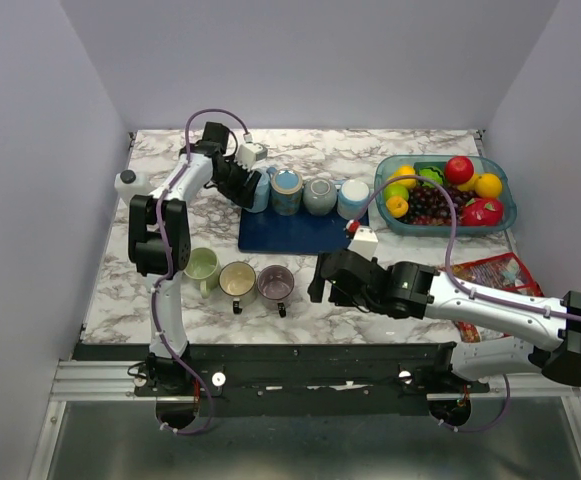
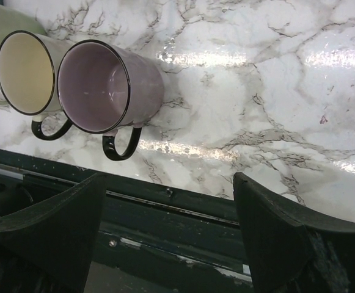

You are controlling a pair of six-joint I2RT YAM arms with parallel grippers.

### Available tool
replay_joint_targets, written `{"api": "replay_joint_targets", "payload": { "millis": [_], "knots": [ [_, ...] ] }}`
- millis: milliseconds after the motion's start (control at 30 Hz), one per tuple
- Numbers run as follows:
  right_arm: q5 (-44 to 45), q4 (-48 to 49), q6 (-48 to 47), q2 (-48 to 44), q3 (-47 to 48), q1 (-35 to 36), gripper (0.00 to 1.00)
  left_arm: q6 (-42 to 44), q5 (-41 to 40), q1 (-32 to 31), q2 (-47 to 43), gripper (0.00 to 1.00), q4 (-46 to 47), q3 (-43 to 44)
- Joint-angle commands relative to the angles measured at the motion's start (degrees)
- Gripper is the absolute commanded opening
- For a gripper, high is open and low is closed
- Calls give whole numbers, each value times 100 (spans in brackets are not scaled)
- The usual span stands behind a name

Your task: Turn the mug right side up

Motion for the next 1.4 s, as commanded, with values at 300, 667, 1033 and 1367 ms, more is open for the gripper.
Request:
{"api": "replay_joint_targets", "payload": {
  "millis": [300,667,1033,1367],
  "knots": [
    [-152,387,45,-37,-372,-33,90,-579,-715,-10,-901,66,769,-734],
    [-170,457,89,-45,-477,-33,90,-403,-644,-54,-409,53,268,-110],
    [-152,466,106,-45,-495,-51,90,-342,-679,-81,-251,58,206,-74],
    [-91,466,106,-54,-512,-42,90,-412,-714,-116,-233,38,286,-13]
  ]
}}
